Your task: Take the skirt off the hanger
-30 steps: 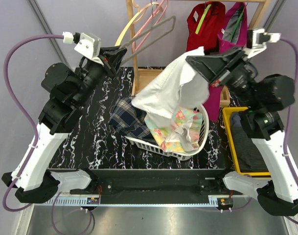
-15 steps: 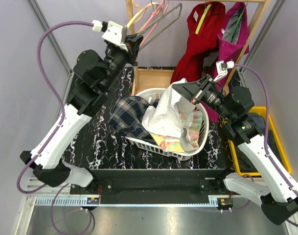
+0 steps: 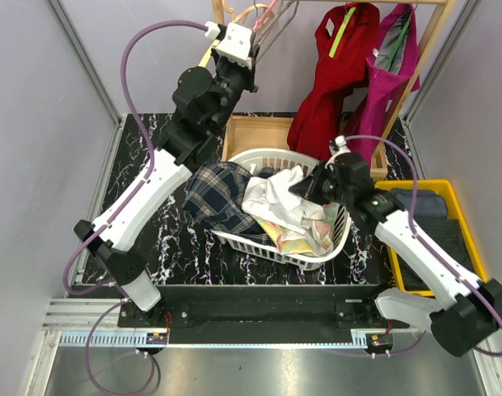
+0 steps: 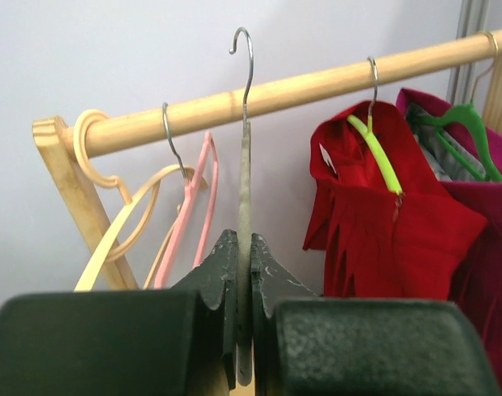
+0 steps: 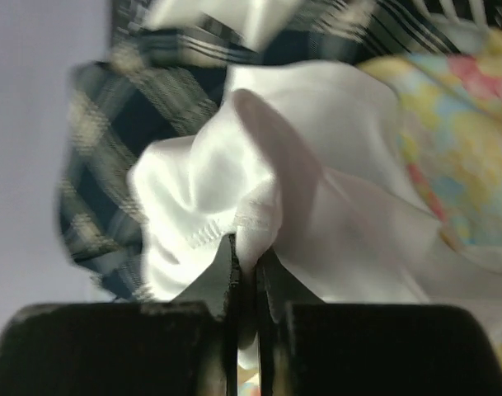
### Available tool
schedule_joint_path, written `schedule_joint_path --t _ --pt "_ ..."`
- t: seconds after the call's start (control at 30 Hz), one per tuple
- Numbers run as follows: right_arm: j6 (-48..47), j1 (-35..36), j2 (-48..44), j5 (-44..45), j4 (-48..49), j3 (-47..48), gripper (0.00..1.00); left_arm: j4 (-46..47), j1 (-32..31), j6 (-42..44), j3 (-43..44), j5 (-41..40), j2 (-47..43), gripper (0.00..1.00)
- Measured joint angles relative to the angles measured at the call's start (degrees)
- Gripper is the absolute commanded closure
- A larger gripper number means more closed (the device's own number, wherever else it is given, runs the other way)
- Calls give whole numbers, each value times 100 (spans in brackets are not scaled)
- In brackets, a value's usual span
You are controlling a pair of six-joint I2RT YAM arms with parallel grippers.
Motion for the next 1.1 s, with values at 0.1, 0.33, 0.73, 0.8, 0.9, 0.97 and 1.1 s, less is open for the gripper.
schedule_joint_path --t 0.1,0.33,0.73,0.8,0.9,0.97,1.1 --pt "-92 0 407 28 -245 -188 82 114 22 35 400 -72 337 100" --pt "-254 0 645 15 -466 -505 45 142 111 28 820 -153 780 100" --pt "-243 0 -518 157 -708 -647 34 514 125 -162 254 -168 726 100" --pt "-221 0 -813 181 -730 -533 34 483 131 -181 168 -186 721 100" --pt "-170 0 -1029 177 -726 -282 33 374 168 -197 44 -251 726 100" --pt "-118 0 -1091 173 -710 -188 32 385 197 -205 2 -260 728 100" --pt "-31 0 -1176 164 -721 -116 22 544 199 -219 -170 -295 691 100"
